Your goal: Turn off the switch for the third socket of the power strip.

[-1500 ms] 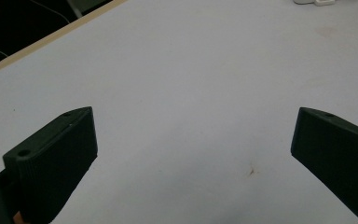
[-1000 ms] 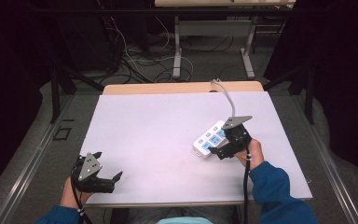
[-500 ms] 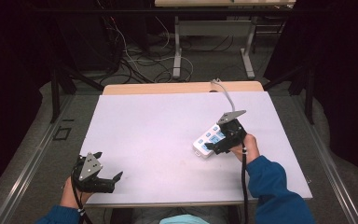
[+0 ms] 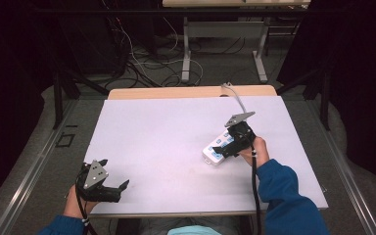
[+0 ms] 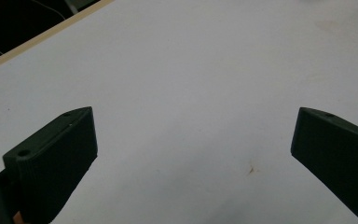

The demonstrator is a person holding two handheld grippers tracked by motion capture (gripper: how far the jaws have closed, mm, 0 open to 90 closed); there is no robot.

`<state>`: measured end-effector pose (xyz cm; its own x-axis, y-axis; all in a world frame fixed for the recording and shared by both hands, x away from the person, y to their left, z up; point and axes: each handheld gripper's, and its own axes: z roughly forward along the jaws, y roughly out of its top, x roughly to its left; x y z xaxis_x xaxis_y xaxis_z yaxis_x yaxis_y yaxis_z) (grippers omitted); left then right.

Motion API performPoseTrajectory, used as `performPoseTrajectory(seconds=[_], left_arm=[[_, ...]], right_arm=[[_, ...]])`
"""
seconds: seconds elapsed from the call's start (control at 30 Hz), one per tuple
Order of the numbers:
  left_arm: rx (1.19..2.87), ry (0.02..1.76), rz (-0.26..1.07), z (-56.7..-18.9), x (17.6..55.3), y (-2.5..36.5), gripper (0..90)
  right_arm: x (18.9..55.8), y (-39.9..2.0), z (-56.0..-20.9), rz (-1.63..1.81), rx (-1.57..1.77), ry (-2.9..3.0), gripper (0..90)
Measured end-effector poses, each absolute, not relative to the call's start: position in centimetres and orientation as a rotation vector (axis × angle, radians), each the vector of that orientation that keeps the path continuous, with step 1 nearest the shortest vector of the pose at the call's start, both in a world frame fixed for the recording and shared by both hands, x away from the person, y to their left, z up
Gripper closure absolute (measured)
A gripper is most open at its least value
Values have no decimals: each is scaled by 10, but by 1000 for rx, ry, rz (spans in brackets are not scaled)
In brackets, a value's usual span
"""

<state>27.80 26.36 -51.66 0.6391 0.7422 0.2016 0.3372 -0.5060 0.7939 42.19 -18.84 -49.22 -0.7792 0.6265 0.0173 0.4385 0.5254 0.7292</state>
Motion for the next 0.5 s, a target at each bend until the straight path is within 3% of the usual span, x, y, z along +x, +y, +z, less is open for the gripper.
performPoseTrajectory(seconds=[0.5], left_arm=[[2116,828,702,-516,279,263,4]], right_arm=[[432,-184,-492,1116,900,2533,23]])
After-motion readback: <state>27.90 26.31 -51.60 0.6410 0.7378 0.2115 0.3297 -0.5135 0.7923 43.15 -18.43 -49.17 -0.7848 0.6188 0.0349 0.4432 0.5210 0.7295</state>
